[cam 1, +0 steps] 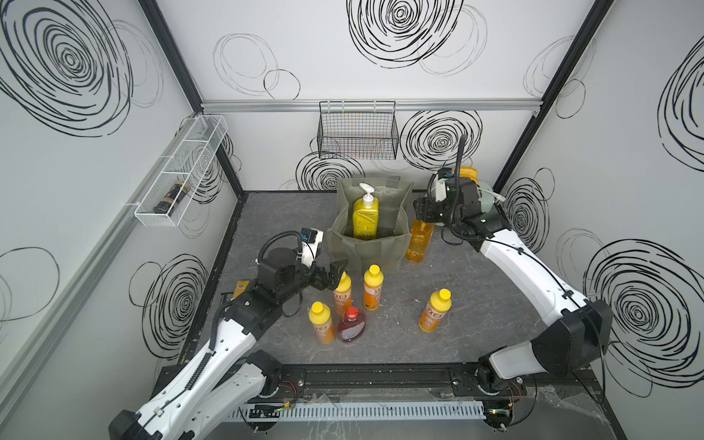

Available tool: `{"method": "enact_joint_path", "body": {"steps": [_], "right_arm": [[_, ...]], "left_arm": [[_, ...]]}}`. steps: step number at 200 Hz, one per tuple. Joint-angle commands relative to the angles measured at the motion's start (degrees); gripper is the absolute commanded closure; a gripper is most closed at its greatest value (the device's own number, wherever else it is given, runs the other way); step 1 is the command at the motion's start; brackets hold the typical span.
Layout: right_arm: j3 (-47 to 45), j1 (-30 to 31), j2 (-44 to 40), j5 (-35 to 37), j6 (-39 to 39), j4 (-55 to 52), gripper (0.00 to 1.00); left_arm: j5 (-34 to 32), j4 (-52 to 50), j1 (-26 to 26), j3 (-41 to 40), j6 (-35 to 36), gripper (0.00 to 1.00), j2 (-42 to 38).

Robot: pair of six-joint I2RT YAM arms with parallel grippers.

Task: Pack dish soap into the shopping bag
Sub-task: Move the bottle of dish soap to the center of the board, then pick up the bottle of dish soap at the center of the board.

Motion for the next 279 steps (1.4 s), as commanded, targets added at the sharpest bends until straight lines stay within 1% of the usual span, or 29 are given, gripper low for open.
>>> {"method": "enact_joint_path", "body": {"steps": [1, 19, 32, 51, 61, 70, 86, 104, 118, 137, 151, 163, 177, 188, 203, 222, 239, 255, 279], "right_arm": [[1.32, -0.18, -3.69, -3.49, -0.93, -0.59, 0.25], [-1.41, -2.82, -7.41, -4.24, -1.81, -1.5, 0.26], [-4.23, -6.12, -10.05, -7.66, -3.26, -0.81, 0.27], [-8.8, -11.68, -13.73, -17.04, -8.93, 1.44, 0.32], [-12.21, -14.25, -15.56, -23.1, -11.68, 4.86, 0.37], [-14.84, -16.41, -16.8, -28.04, -13.8, 8.09, 0.4], [-18.53, -19.58, -17.46, -36.19, -16.93, 13.3, 0.4], [-19.99, -22.29, -15.79, -41.4, -19.38, 15.87, 0.39], [-20.83, -23.02, -14.04, -41.04, -21.68, 16.96, 0.38], [-23.62, -23.19, -12.82, -41.08, -26.96, 19.21, 0.33], [-26.1, -23.88, -12.38, -41.44, -28.83, 22.06, 0.31], [-27.2, -25.4, -11.51, -44.93, -29.05, 24.41, 0.31], [-27.99, -27.06, -10.0, -51.67, -29.05, 27.3, 0.31], [-28.17, -27.31, -8.55, -54.03, -29.11, 29.1, 0.32], [-27.56, -27.23, -6.06, -55.41, -30.22, 30.24, 0.33], [-24.61, -27.23, -2.71, -57.38, -32.86, 27.53, 0.33], [-23.33, -26.88, -0.79, -58.87, -33.01, 27.82, 0.33], [-23.23, -25.56, 0.32, -57.6, -33.3, 29.51, 0.33], [-20.06, -23.69, 2.86, -56.34, -35.61, 27.43, 0.32]], "left_arm": [[-0.24, 2.06, -0.02, -0.8, 0.42, 0.0, -1.11], [-0.47, 1.81, -0.05, -0.95, 0.55, 0.0, -1.65], [-0.34, 1.81, 0.01, -1.13, 0.5, 0.0, -1.92], [-0.15, 1.92, -0.05, -1.24, 0.55, 0.0, -2.01], [-0.1, 1.98, -0.06, -1.26, 0.52, 0.0, -1.92], [-0.09, 2.07, 0.0, -1.24, 0.52, 0.0, -1.88], [-0.04, 2.01, -0.09, -1.22, 0.55, 0.0, -1.78], [-0.34, 1.65, -0.23, -1.4, 0.55, 0.0, -1.92], [-0.74, 1.7, -0.36, -1.58, 0.78, 0.0, -2.01], [-0.95, 1.46, -0.52, -1.5, 0.91, 0.0, -1.68], [-0.9, 1.64, -0.6, -1.63, 0.92, 0.0, -1.48], [-0.86, 1.78, -0.58, -1.61, 0.92, 0.0, -1.16], [-0.73, 1.93, -0.58, -1.5, 0.96, 0.0, -0.81], [-0.76, 1.92, -0.64, -1.41, 1.14, 0.0, -0.53], [-0.89, 1.74, -0.58, -1.36, 1.32, 0.0, -0.3], [-1.05, 1.59, -0.58, -1.33, 1.41, 0.0, -0.1], [-1.12, 1.6, -0.62, -1.33, 1.4, 0.0, 0.01], [-1.28, 1.56, -0.31, -1.41, 1.37, 0.0, -0.38], [-1.87, 1.54, 0.14, -1.76, 1.42, 0.0, -1.15]]}}
